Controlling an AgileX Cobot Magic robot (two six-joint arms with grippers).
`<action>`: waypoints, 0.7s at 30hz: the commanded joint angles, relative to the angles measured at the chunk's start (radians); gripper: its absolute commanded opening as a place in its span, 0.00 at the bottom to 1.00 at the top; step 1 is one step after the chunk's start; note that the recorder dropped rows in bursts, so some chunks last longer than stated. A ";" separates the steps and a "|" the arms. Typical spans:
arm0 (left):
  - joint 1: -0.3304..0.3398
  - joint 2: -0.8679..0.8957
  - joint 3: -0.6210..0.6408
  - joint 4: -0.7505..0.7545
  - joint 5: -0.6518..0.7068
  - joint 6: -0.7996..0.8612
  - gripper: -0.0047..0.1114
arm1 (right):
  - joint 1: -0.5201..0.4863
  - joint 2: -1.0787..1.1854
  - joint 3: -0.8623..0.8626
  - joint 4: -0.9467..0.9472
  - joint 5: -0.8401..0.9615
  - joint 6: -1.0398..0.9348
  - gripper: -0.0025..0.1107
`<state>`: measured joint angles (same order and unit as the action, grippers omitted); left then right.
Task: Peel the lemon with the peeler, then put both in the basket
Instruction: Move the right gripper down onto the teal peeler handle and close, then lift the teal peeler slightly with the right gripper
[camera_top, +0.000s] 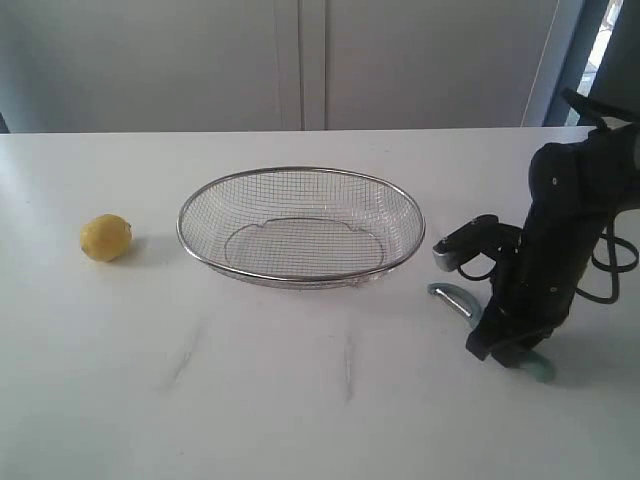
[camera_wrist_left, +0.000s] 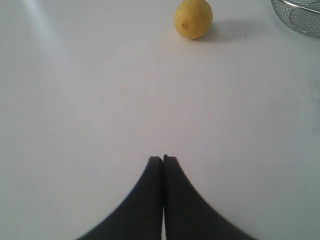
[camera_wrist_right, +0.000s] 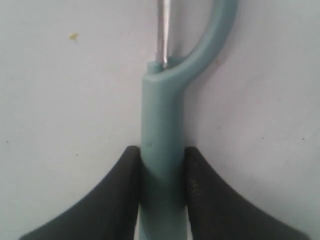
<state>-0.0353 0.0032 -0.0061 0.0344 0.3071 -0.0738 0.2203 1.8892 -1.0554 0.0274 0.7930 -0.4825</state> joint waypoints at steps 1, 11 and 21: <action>0.002 -0.003 0.006 -0.002 -0.002 -0.008 0.04 | 0.000 -0.003 0.000 -0.003 0.013 -0.010 0.10; 0.002 -0.003 0.006 -0.002 -0.002 -0.008 0.04 | 0.000 -0.003 0.000 -0.003 0.009 -0.010 0.02; 0.002 -0.003 0.006 -0.002 -0.002 -0.008 0.04 | 0.000 -0.003 -0.003 -0.001 0.022 0.020 0.02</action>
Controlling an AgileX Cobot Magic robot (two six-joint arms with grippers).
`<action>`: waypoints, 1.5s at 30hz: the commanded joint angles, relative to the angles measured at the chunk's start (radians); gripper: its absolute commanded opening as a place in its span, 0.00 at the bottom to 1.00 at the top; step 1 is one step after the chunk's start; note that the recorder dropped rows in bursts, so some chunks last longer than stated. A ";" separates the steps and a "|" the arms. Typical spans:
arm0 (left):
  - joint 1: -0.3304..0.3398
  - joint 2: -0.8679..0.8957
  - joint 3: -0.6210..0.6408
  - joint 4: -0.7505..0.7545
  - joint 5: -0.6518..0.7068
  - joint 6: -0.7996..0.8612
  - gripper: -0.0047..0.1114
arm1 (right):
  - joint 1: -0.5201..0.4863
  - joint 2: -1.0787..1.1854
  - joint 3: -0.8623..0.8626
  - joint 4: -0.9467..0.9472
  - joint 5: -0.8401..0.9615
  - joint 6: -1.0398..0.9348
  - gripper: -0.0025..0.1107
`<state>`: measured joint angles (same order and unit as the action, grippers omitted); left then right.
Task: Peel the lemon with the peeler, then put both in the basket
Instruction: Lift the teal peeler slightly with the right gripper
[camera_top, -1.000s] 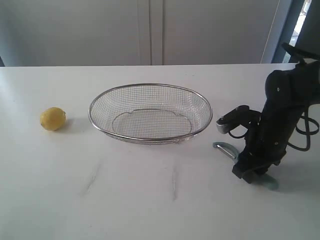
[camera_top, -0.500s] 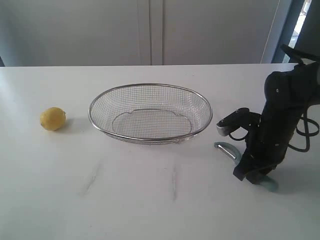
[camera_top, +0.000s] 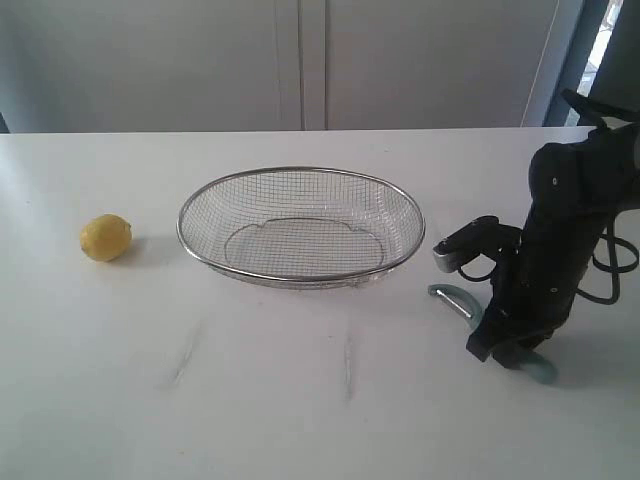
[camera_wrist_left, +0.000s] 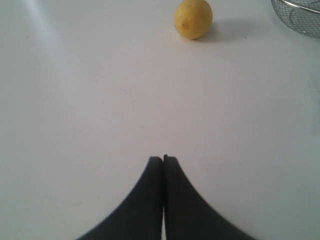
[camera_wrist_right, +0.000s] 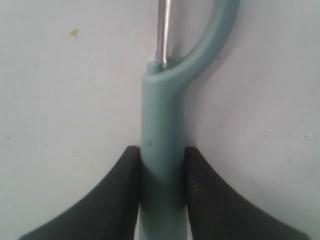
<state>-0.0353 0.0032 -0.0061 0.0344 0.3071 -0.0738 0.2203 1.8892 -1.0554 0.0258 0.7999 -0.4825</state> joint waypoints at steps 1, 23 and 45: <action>0.002 -0.003 0.006 -0.002 -0.002 -0.008 0.04 | 0.000 -0.005 -0.003 0.001 0.026 0.024 0.02; 0.002 -0.003 0.006 -0.002 -0.002 -0.008 0.04 | 0.000 -0.209 -0.003 0.001 0.152 0.179 0.02; 0.002 -0.003 0.006 -0.002 -0.002 -0.008 0.04 | 0.000 -0.272 -0.003 0.034 0.181 0.278 0.02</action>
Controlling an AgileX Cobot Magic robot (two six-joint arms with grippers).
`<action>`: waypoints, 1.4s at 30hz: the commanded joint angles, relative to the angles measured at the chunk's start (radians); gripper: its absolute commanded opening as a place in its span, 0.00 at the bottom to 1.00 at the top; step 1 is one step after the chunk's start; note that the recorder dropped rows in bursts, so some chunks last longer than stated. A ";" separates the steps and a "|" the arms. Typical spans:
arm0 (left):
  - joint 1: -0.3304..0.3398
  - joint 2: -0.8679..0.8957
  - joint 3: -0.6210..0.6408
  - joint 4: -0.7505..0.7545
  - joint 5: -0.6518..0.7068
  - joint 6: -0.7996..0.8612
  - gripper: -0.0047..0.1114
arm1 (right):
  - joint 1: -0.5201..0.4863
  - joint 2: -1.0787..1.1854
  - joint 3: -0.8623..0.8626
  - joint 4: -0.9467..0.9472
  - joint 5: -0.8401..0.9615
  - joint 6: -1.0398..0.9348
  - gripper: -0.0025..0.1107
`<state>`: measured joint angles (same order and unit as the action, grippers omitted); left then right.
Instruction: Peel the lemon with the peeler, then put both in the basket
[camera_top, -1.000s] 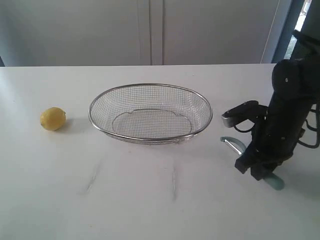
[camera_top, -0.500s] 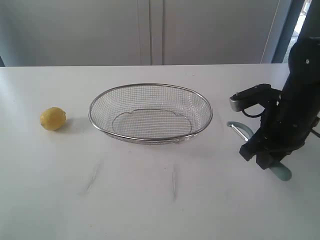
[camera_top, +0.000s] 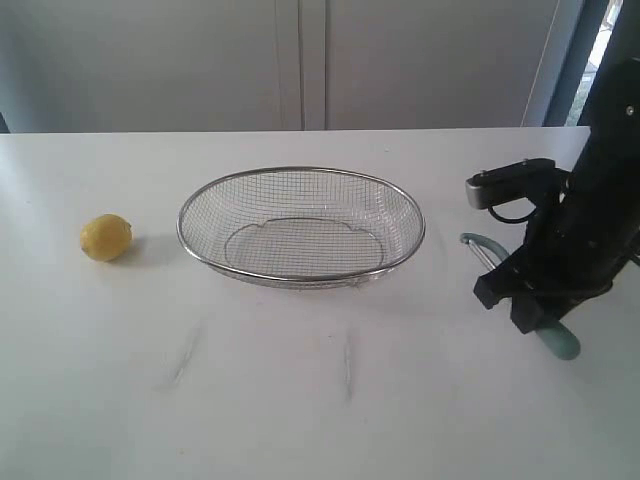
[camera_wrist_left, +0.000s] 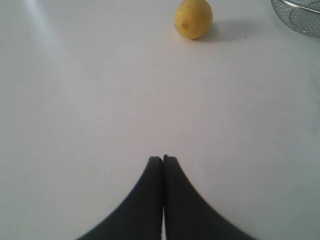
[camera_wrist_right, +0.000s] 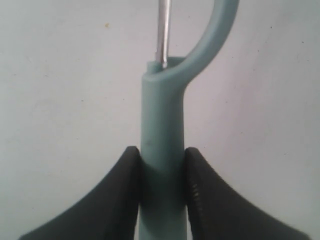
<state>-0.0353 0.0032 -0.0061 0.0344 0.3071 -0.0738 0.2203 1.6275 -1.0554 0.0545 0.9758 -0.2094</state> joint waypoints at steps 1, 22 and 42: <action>0.002 -0.003 0.006 -0.002 -0.002 -0.008 0.04 | 0.000 -0.011 -0.003 0.015 0.005 0.005 0.02; 0.002 -0.003 0.006 -0.002 -0.002 -0.008 0.04 | 0.000 -0.011 -0.003 0.043 0.011 0.005 0.02; 0.002 -0.003 0.006 -0.002 -0.002 -0.008 0.04 | 0.000 -0.011 -0.001 0.043 0.027 0.064 0.02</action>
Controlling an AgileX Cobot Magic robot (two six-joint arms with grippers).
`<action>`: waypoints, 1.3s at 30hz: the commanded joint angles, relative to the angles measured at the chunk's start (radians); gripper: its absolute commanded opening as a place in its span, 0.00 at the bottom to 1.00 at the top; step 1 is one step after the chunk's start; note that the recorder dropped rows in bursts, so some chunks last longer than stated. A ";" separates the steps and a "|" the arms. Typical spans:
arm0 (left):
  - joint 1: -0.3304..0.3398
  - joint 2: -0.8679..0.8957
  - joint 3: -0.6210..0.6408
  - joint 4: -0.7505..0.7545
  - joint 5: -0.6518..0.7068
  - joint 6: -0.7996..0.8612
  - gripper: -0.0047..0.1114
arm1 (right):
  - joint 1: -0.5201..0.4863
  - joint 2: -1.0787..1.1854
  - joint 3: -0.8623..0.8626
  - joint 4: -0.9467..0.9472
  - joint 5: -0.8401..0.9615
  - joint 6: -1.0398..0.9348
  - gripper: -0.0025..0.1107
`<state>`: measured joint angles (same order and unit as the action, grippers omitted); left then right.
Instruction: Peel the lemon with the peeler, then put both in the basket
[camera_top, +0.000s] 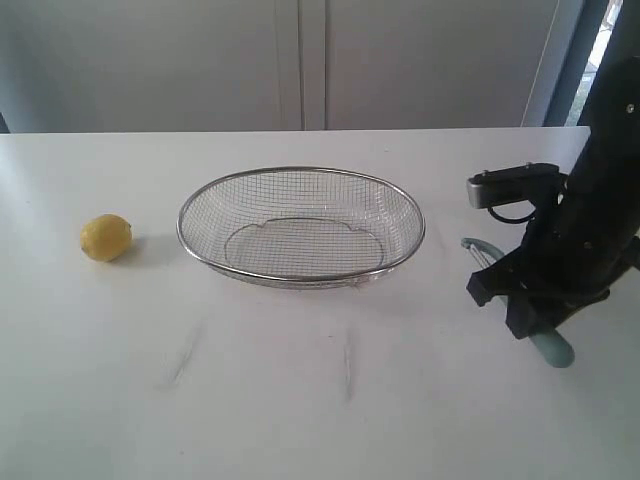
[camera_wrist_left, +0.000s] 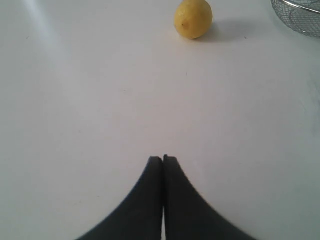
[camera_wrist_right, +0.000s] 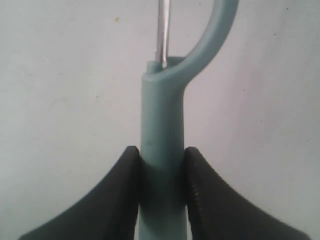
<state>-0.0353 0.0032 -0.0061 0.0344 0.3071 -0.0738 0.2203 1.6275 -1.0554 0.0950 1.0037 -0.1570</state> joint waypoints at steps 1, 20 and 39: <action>0.002 -0.003 0.006 -0.002 -0.002 -0.008 0.04 | 0.000 -0.011 -0.001 0.003 -0.003 0.017 0.02; 0.002 -0.003 0.006 -0.002 -0.002 -0.008 0.04 | 0.000 -0.011 -0.001 -0.014 -0.026 0.023 0.02; 0.002 -0.003 0.006 -0.002 -0.001 -0.005 0.04 | 0.000 -0.011 -0.001 0.006 -0.006 0.035 0.02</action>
<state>-0.0353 0.0032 -0.0061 0.0344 0.3071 -0.0738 0.2203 1.6275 -1.0554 0.0967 0.9945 -0.1259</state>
